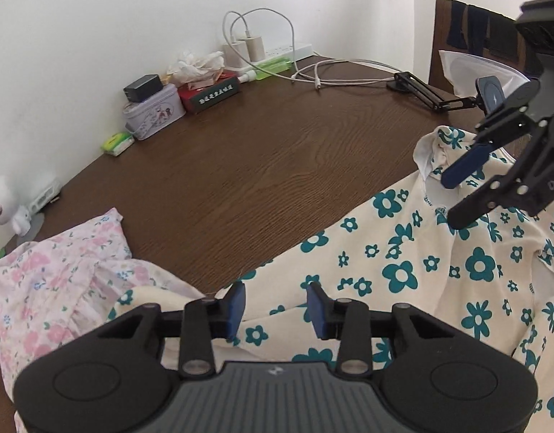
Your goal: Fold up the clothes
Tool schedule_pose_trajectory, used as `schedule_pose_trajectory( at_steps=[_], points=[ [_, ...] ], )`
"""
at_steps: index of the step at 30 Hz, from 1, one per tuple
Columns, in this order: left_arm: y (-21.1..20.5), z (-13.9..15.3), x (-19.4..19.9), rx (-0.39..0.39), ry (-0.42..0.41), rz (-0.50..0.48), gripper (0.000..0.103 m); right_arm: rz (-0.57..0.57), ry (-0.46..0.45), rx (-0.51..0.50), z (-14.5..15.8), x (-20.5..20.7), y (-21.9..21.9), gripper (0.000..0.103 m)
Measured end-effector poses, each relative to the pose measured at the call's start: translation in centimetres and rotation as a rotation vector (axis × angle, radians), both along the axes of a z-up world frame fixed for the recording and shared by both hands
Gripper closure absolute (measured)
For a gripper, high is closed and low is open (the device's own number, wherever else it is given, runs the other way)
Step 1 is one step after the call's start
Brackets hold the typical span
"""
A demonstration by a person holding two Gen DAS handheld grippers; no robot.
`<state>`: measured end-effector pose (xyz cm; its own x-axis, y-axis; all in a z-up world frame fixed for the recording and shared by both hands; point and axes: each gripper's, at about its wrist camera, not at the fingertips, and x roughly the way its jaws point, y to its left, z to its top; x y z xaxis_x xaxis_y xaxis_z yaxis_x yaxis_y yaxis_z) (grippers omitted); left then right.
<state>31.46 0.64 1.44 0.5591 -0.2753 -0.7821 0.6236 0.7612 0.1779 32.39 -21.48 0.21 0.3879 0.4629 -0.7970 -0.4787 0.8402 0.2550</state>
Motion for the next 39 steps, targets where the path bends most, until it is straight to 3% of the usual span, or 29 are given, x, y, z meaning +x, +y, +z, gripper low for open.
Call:
schedule_pose_trajectory(
  at_steps=[6, 8, 9, 10, 11, 18, 23, 26, 27, 28, 29, 31, 32, 34, 38, 39],
  points=[
    [-2.2, -2.1, 1.8, -0.032, 0.05, -0.104, 0.066, -0.013, 0.032, -0.071, -1.5, 2.0, 1.8, 0.049],
    [-2.5, -2.7, 2.2, -0.045, 0.072, -0.119, 0.071, 0.001, 0.03, -0.083, -1.8, 2.1, 2.2, 0.055],
    [-2.4, -2.8, 2.4, -0.068, 0.081, -0.122, 0.081, 0.007, 0.032, -0.081, -1.9, 2.2, 2.3, 0.063],
    [-2.4, -2.9, 2.6, -0.089, 0.089, -0.124, 0.089, 0.011, 0.037, -0.072, -1.9, 2.2, 2.2, 0.094],
    [-2.4, -2.9, 2.6, -0.092, 0.085, -0.117, 0.102, 0.011, 0.034, -0.068, -1.8, 2.3, 2.2, 0.098],
    [-2.5, -0.8, 3.1, -0.101, -0.018, -0.049, 0.103, -0.028, -0.084, 0.023, 1.6, 2.4, 0.8, 0.099],
    [-2.5, -0.7, 5.1, -0.111, -0.027, 0.049, 0.1, -0.077, -0.108, 0.004, 0.6, 4.0, 1.0, 0.099],
    [-2.1, -1.1, 5.4, -0.151, 0.022, 0.07, 0.08, -0.096, -0.08, 0.042, -0.3, 4.1, 0.6, 0.095],
    [-1.9, -1.2, 5.1, -0.159, 0.029, 0.056, 0.064, -0.1, -0.08, 0.054, -0.3, 3.9, 0.4, 0.093],
    [-1.9, -1.1, 4.7, -0.166, 0.026, 0.03, 0.053, -0.101, -0.086, 0.065, 0.0, 3.7, 0.1, 0.087],
    [-1.9, -1.0, 4.3, -0.172, 0.023, 0.006, 0.053, -0.104, -0.093, 0.072, 0.3, 3.4, -0.2, 0.069],
    [-2.4, -1.2, 4.0, -0.161, 0.028, -0.025, 0.053, -0.108, -0.111, 0.073, 1.0, 2.8, -0.6, 0.056],
    [-2.7, -1.2, 3.9, -0.154, 0.031, -0.041, 0.054, -0.105, -0.124, 0.064, 1.3, 2.5, -0.7, 0.056],
    [-3.7, -2.0, 4.0, -0.122, 0.054, -0.068, 0.073, -0.101, -0.124, 0.067, 1.6, 2.1, -0.9, 0.056],
    [-5.2, -3.0, 4.0, -0.095, 0.08, -0.113, 0.087, -0.092, -0.104, 0.061, 1.1, 0.9, -1.5, 0.053],
    [-5.3, -3.0, 4.0, -0.099, 0.083, -0.117, 0.097, -0.087, -0.096, 0.062, 0.9, 0.5, -1.7, 0.054]
  ],
)
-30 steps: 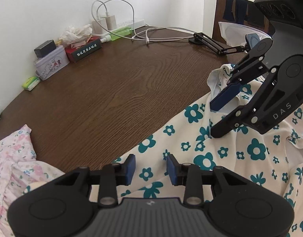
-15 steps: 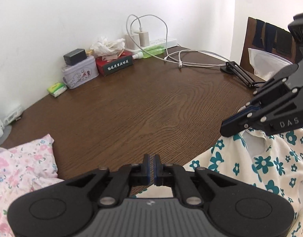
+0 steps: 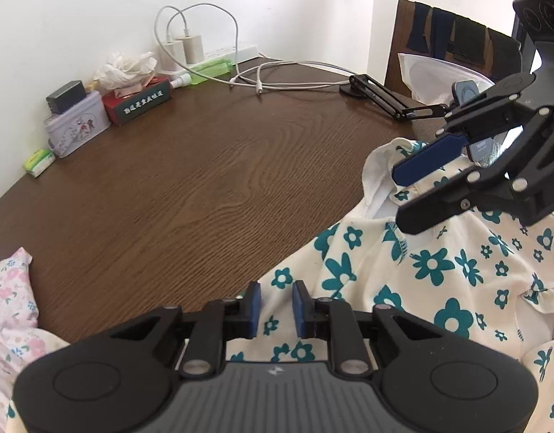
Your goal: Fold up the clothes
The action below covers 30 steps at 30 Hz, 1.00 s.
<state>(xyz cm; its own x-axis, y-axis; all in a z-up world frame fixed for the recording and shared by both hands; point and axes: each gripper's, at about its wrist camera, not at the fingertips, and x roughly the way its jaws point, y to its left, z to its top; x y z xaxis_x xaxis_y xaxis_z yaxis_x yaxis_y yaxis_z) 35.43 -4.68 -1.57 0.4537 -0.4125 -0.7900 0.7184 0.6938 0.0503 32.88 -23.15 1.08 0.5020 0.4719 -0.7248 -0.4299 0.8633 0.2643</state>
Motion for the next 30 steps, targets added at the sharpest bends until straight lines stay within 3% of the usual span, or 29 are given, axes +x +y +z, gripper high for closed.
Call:
schedule_pose_trajectory(
  at_steps=[3, 10, 15, 17, 19, 22, 24, 25, 26, 30],
  points=[
    [-0.5, -0.1, 0.1, 0.026, -0.023, 0.035, 0.103, 0.027, 0.013, -0.01, -0.9, -1.5, -0.4, 0.053],
    [-1.0, 0.4, 1.5, 0.067, -0.073, 0.183, 0.103, 0.039, 0.041, -0.003, -3.3, -4.1, -1.4, 0.054],
    [-0.2, 0.5, 2.7, 0.036, -0.058, 0.239, 0.103, 0.038, 0.017, 0.017, -3.3, -5.2, -1.8, 0.054],
    [0.1, 1.0, 2.6, 0.005, -0.053, 0.269, 0.1, 0.032, 0.011, 0.05, -3.0, -5.3, -2.3, 0.054],
    [0.6, 1.9, 1.7, -0.028, -0.078, 0.262, 0.091, 0.017, -0.01, 0.061, -2.4, -5.3, -2.9, 0.052],
    [0.7, 3.5, -1.0, -0.044, -0.132, 0.214, 0.07, -0.042, -0.099, -0.006, -0.8, -4.9, -4.0, 0.031],
    [0.4, 4.1, -3.3, -0.05, -0.147, 0.155, 0.07, -0.073, -0.153, -0.055, 0.2, -4.6, -4.6, 0.031],
    [0.2, 4.1, -4.4, -0.048, -0.142, 0.12, 0.074, -0.068, -0.165, -0.076, 0.3, -4.2, -4.6, 0.035],
    [-0.1, 3.9, -5.5, -0.04, -0.133, 0.087, 0.101, -0.055, -0.16, -0.085, 0.2, -3.7, -4.6, 0.043],
    [-1.7, 1.9, -8.2, 0.011, -0.079, 0.021, 0.102, -0.037, -0.087, -0.131, -1.5, -0.3, -3.9, 0.072]
  ],
)
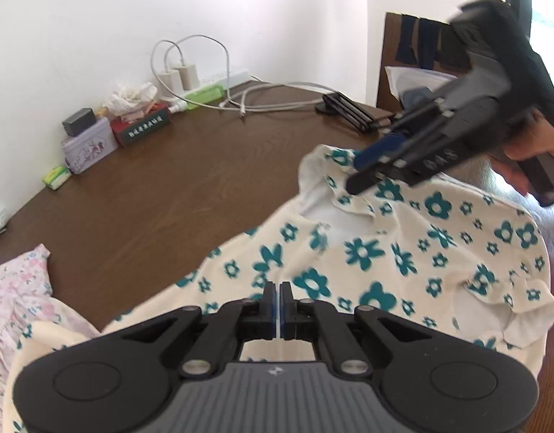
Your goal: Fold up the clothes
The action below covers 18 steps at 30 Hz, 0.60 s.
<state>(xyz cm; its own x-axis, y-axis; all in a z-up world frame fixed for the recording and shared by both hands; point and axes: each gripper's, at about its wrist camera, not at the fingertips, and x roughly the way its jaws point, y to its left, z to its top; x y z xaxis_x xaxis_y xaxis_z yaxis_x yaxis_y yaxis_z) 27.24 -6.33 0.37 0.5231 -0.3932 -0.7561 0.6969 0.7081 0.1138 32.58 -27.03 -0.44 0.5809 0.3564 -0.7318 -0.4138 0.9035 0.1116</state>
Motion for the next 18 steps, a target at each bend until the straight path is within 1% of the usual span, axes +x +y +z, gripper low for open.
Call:
schedule_pose_trajectory(
  at_steps=[1, 3, 5, 7, 8, 9, 10, 11, 13, 15, 16, 17, 18],
  points=[
    [-0.1, -0.4, -0.2, 0.006, 0.008, -0.001, 0.102, -0.016, 0.013, -0.009, -0.6, 0.6, 0.1, 0.077],
    [-0.4, -1.3, -0.7, 0.017, 0.022, -0.001, 0.102, -0.045, 0.027, -0.013, -1.7, 1.5, 0.0, 0.082],
    [-0.3, -2.0, -0.6, 0.025, 0.023, 0.015, 0.102, -0.06, 0.032, 0.014, -2.0, 1.6, -0.3, 0.082],
    [-0.1, -2.3, -0.4, 0.024, 0.02, 0.03, 0.102, -0.063, 0.022, 0.073, -1.3, 0.6, -1.0, 0.079],
    [0.0, -2.3, -0.3, 0.022, 0.016, 0.049, 0.101, -0.051, 0.006, 0.11, -0.5, -0.4, -1.5, 0.077],
    [0.1, -2.2, -0.2, 0.02, 0.013, 0.067, 0.098, -0.037, -0.011, 0.145, 0.4, -1.7, -1.9, 0.073],
    [0.4, -2.1, -0.1, 0.008, 0.017, 0.082, 0.096, -0.02, -0.028, 0.172, 1.4, -3.1, -2.4, 0.062],
    [0.7, -2.0, 0.1, -0.011, 0.026, 0.096, 0.094, -0.001, -0.041, 0.186, 2.2, -4.7, -2.8, 0.048],
    [1.4, -1.0, -0.2, -0.053, 0.022, 0.11, 0.081, 0.04, -0.048, 0.188, 3.3, -7.9, -3.3, 0.038],
    [2.4, 0.5, -1.2, -0.098, -0.007, 0.12, 0.047, 0.086, -0.029, 0.163, 3.6, -11.0, -3.4, 0.037],
    [3.0, 1.3, -2.0, -0.115, -0.028, 0.123, 0.042, 0.103, -0.024, 0.141, 3.5, -12.4, -3.3, 0.037],
    [3.6, 2.0, -2.8, -0.125, -0.05, 0.132, 0.035, 0.115, -0.021, 0.111, 3.2, -13.8, -3.1, 0.037],
    [4.3, 2.6, -3.7, -0.134, -0.071, 0.143, 0.03, 0.115, -0.019, 0.084, 2.8, -14.8, -3.1, 0.037]
  ],
)
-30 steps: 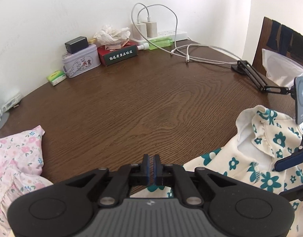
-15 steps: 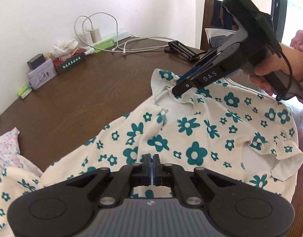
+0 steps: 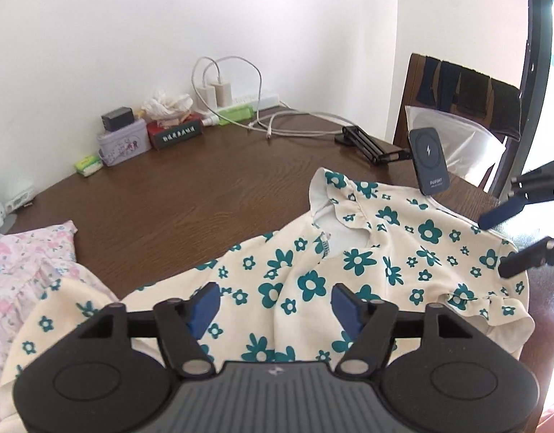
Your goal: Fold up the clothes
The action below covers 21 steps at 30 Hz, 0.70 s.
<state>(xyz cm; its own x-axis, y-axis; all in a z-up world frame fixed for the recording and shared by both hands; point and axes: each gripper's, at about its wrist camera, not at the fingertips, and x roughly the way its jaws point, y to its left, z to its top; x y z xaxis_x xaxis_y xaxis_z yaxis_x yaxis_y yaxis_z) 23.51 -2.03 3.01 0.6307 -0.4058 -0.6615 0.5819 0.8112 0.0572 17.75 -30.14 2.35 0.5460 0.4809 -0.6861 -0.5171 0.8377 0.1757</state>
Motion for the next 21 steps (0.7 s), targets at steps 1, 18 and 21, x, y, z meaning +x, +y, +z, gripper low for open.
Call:
schedule_pose_trajectory(
  at_steps=[1, 18, 21],
  points=[
    [0.7, 0.4, -0.8, 0.0, -0.01, 0.02, 0.029, -0.008, 0.001, -0.024, -0.5, -0.8, -0.1, 0.037],
    [7.6, 0.7, -4.8, 0.016, 0.059, 0.194, 0.032, -0.038, -0.03, 0.009, -0.9, -4.2, 0.4, 0.039],
    [6.3, -0.1, 0.6, -0.011, 0.17, 0.279, 0.044, 0.017, -0.072, -0.025, -0.1, -3.0, 3.6, 0.034]
  ],
)
